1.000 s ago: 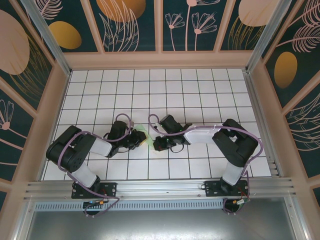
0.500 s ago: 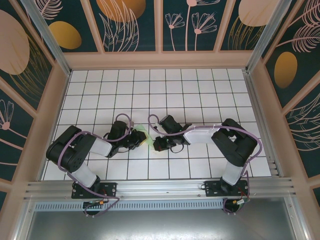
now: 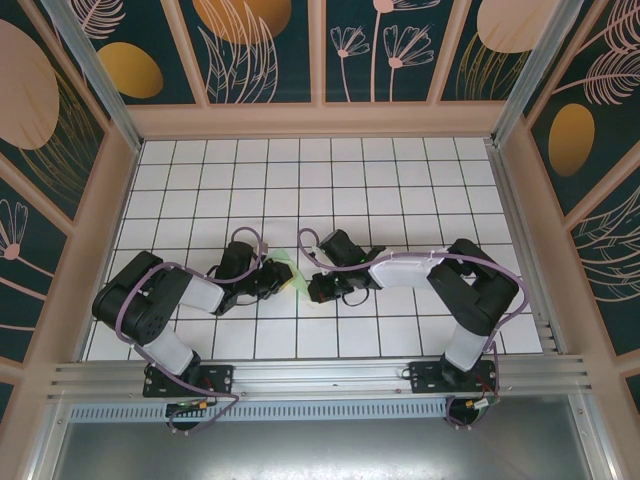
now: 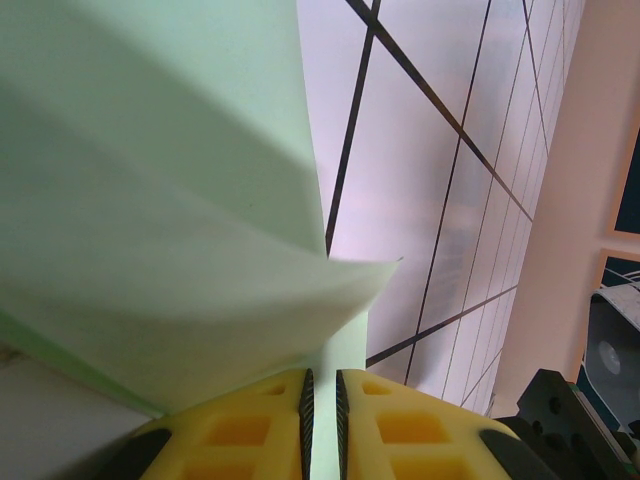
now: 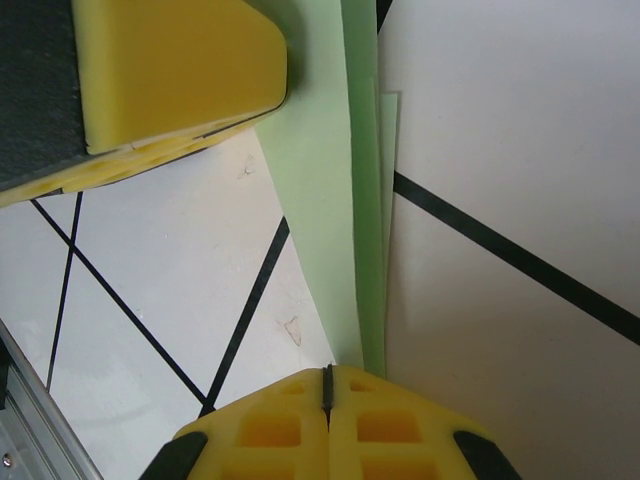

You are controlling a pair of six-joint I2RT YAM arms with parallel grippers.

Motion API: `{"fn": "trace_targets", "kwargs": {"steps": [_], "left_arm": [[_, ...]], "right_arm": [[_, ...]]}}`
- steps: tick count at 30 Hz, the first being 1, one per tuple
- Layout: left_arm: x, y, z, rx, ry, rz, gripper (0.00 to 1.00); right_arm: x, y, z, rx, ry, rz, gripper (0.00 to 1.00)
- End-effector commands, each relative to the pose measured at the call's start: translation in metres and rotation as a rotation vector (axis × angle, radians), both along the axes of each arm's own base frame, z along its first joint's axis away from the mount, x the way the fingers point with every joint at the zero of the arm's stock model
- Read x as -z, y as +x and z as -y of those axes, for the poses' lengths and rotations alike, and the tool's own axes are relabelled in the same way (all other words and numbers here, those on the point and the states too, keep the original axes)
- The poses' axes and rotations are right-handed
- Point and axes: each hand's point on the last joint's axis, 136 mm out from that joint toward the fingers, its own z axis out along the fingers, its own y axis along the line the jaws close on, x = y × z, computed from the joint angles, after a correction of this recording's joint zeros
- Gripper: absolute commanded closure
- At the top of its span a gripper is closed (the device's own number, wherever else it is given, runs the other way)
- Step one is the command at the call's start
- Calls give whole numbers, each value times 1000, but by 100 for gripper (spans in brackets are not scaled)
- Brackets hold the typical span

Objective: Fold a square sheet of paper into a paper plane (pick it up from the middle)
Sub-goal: Fold the wing for the fifth time at the center of the table.

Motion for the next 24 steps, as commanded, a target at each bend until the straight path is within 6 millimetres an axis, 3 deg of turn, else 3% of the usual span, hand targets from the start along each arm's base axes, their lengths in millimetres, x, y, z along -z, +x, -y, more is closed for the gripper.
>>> {"fn": "trace_targets", "kwargs": {"steps": [1,15,21,24], "left_arm": [[61,-25,-38,-68,226,-155,82],[61,-26,-39,-70,226,-158,82],[61,-25,-39,-71,226,-157,82],[61,-25,-39,-70,224,-155,82]], "right_arm": [[8,-11,11,2,-41,-55,100],[31,-14,22,6,-118,-81,100],[0,-9,13,-2,-42,-37,100],[-6,-12,12,-9,-24,-40,100]]}}
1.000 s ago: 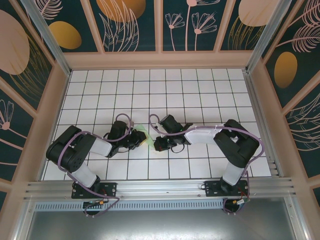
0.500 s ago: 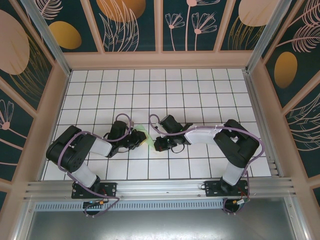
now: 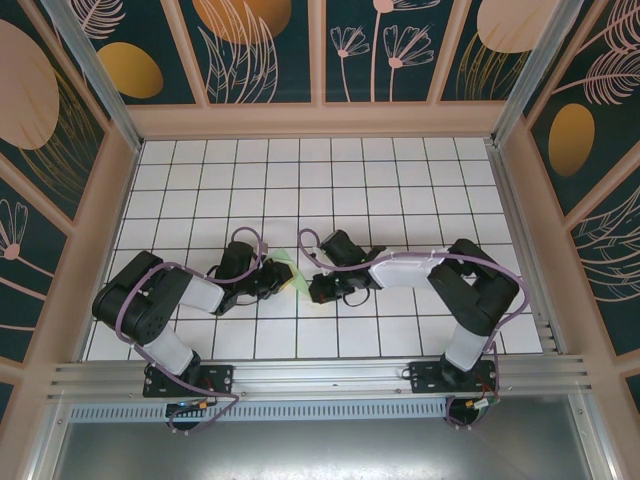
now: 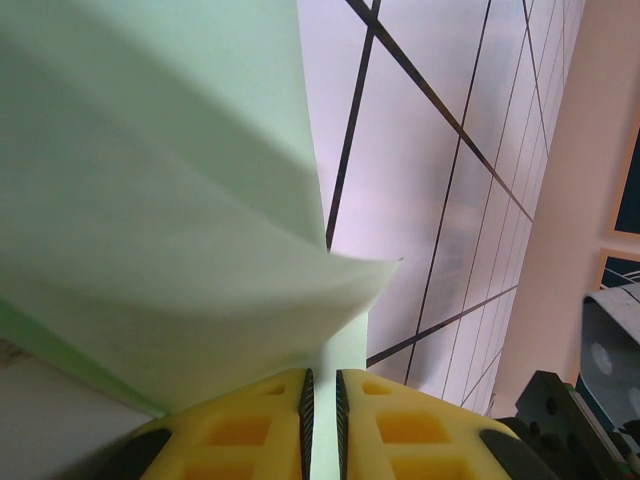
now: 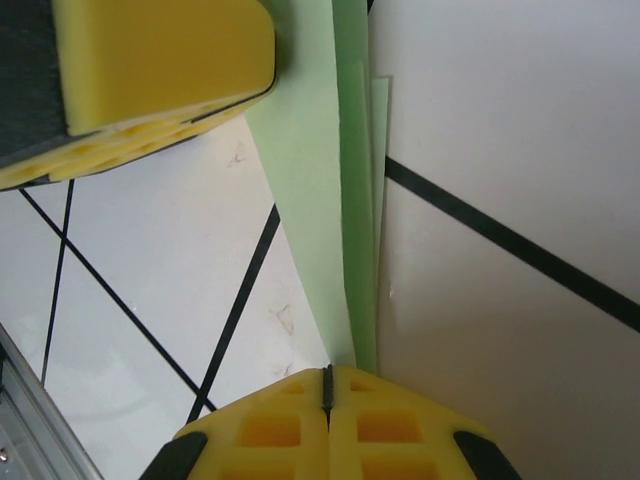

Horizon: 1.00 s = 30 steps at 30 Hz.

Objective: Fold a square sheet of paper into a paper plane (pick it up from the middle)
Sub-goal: Fold the wing for the fifth time at the center of the table.

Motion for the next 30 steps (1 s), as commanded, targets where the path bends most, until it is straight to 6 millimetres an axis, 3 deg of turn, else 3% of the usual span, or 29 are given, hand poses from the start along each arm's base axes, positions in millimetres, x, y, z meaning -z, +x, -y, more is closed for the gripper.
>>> {"fn": "trace_targets", "kwargs": {"steps": [1,16,18,23,25,30], "left_arm": [[60,-25,-38,-70,224,-155,82],[61,-25,-39,-71,224,-154,82],[60,-25,-39,-71,223,-154,82],[59,-24,-37,-67,220,-152,82],[59,-23,-36,-64,218,-150,82],[53,-20,-33,-56,207,-135,82]], "right_arm": [[-5,-10,9,-6,-13,-35,100],[41,-20,38,26,-165,-88,100],[28,-15,31,25,-129,-61,100],[-36,6,-9,35,107,41,100],[-38,10,-17,33,134,41,100],[-19,22,-25,46,99,32,100]]}}
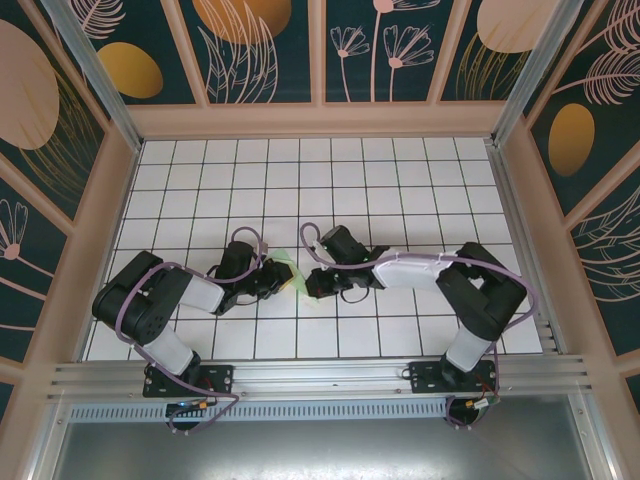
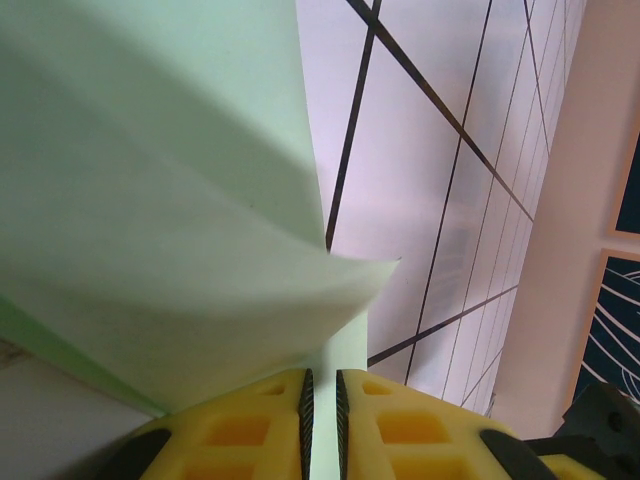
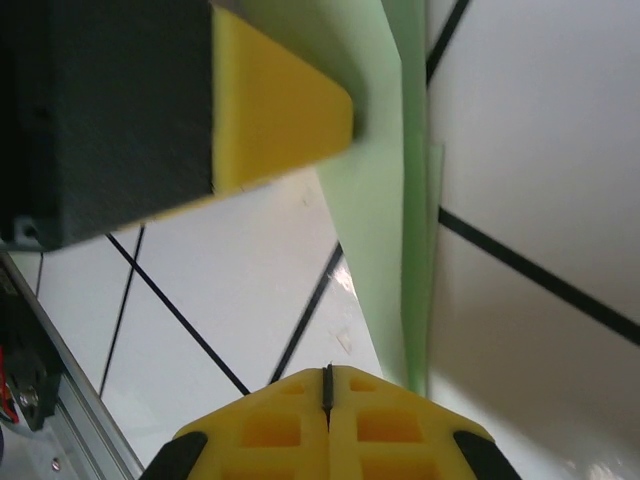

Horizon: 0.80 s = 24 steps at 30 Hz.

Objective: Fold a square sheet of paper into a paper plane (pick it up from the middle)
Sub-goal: Fold the wing for the fifth time at the center of the table.

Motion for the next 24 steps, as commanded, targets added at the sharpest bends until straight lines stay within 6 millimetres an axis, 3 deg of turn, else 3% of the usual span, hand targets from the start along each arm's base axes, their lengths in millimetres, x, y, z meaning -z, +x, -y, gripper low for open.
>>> {"fn": "trace_targets", "kwargs": {"steps": [1,5,10,15,18,20,24], "left_arm": [[52,-20,-34,-57,209,-132,82],[48,-18,-32,-47,209,-119,82],[38,-11,-28,-20,209,-77,81],[-9,16,-14,47,203,126,75],[-36,26,-11,56,202,218,72],[-44,26,-12,51,197,245,72],[-41,21,-12,63,195,238,75]], "right_arm": [[4,14,-13,17,17,1,100],[13,22,-13,31,-6,4,100],[40,21,5,55,-98,-21,100],[60,12,23,67,-169,-49,100],[61,12,25,72,-173,-54,100],[61,11,23,73,-162,-55,100],[64,10,23,84,-157,-69,100]]}}
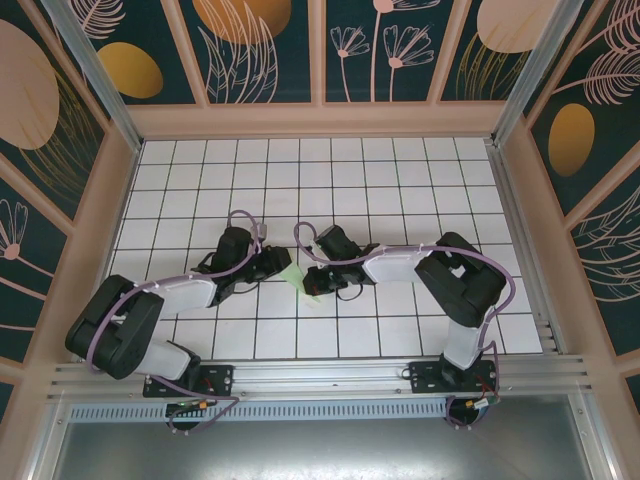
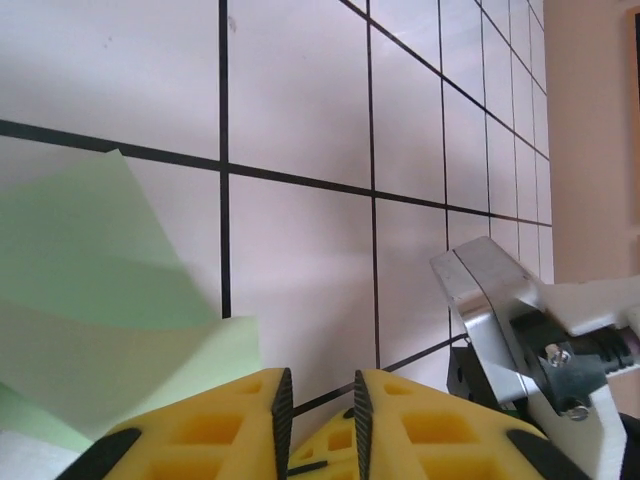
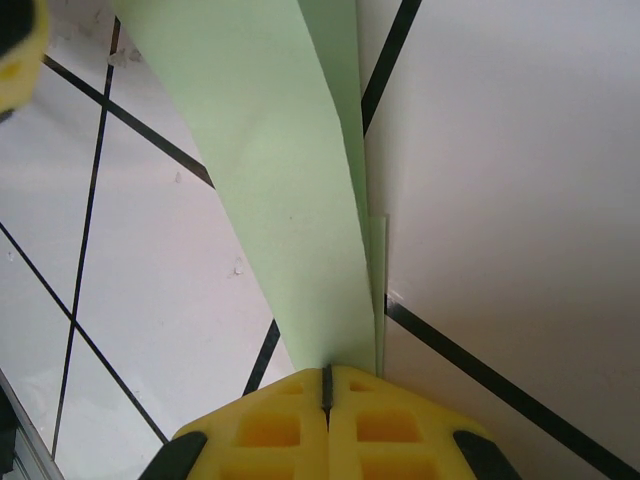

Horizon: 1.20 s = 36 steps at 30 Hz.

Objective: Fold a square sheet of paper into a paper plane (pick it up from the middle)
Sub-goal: Fold the wing for the fifth time at the center of the table.

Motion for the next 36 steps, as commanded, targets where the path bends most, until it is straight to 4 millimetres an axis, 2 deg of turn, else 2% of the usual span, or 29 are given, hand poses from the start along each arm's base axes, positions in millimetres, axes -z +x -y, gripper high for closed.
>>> {"fn": "trace_targets", "kwargs": {"steps": [1,16,28,32,36], "left_arm": [[12,-5,-5,14,49,-16,76],[39,-18,13,110,60,-74,79],[85,-8,-29,21,371,-132,81],[88,1,-51,-29,455,-139,81],[83,8,-74,-92,447,-142,81]], "right_arm": [[36,-5,26,53,-121,-51,100],[48,-13,29,44,-148,-91,100],[62,-35,50,47,-197,-141,100],[64,-41,56,46,-212,-147,100],[69,-45,64,46,-234,-158,100]]}}
